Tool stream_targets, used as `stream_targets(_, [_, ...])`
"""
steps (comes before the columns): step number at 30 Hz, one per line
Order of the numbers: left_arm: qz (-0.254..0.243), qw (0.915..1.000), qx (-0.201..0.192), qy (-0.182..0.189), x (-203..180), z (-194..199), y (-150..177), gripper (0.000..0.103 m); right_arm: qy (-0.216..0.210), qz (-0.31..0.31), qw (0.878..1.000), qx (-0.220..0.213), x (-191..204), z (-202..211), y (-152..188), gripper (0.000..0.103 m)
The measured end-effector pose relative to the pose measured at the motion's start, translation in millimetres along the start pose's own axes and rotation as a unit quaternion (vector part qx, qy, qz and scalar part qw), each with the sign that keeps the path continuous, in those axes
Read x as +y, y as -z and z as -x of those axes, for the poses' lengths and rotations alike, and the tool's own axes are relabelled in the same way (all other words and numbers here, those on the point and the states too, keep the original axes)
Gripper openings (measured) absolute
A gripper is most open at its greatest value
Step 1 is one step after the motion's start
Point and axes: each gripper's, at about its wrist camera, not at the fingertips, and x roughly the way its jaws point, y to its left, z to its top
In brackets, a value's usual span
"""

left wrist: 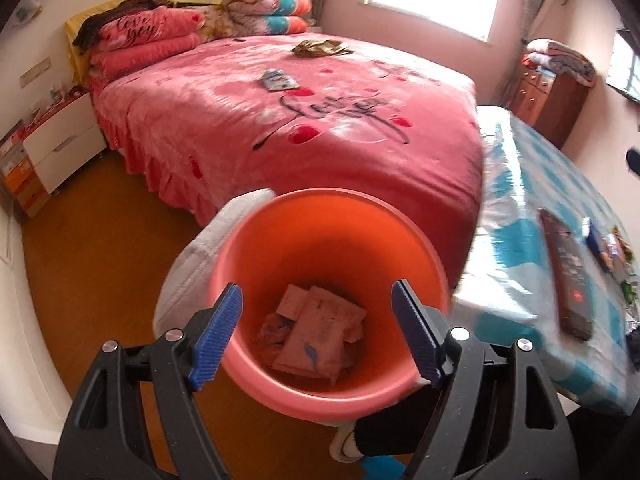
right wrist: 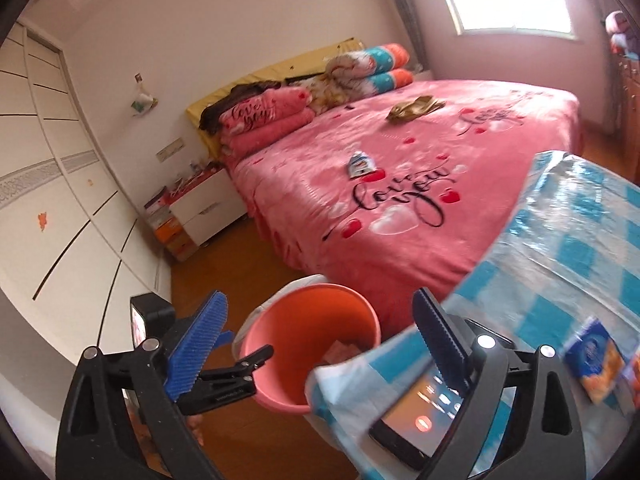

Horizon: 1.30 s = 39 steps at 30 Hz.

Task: Collect trash
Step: 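Bring both open tools back over the checkered table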

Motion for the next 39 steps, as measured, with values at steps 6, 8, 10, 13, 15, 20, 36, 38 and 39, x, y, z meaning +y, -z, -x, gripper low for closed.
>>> stream_targets(6, [-0.023,0.9989,-0.024,0.032,-28.1,20.5,-4.1,0.078,0.035,-0.002,0.999,-0.023,-11.4,25.9,28.3,0.093])
stream_targets(8, [-0.029,0.9981,-0.031,0.045,-38.1,26.9,-5.1,0.078,0.055,0.003,0.998,-0.028,-16.7,33.3,37.1,0.093])
stream_targets(10, [-0.039,0.9972,-0.034,0.054,-50.2,32.7,-6.3,0.08,0.06,-0.002,0.998,-0.03,-22.3,37.4,44.0,0.093])
stream_targets(13, [-0.057,0.9957,-0.042,0.06,-69.0,40.4,-6.9,0.082,0.064,-0.017,0.997,-0.03,-34.4,45.2,54.2,0.093])
stream_targets(15, [-0.07,0.9945,-0.046,0.063,-81.4,43.5,-7.3,0.082,0.069,-0.023,0.997,-0.034,-39.9,51.4,59.0,0.093])
stream_targets(20, [-0.098,0.9917,-0.047,0.069,-108.8,51.2,-4.0,0.083,0.078,-0.039,0.995,-0.047,-55.9,65.9,67.2,0.093])
stream_targets(36, [-0.166,0.9785,-0.024,0.119,-181.0,60.4,16.9,0.083,0.135,-0.065,0.984,-0.094,-100.5,119.0,87.7,0.093])
stream_targets(38, [-0.177,0.9764,-0.021,0.123,-191.0,60.7,20.5,0.083,0.14,-0.076,0.982,-0.098,-108.9,125.9,90.5,0.093])
stream_targets(39, [-0.181,0.9754,-0.021,0.124,-195.6,60.7,21.8,0.083,0.143,-0.081,0.981,-0.101,-113.8,130.2,92.1,0.093])
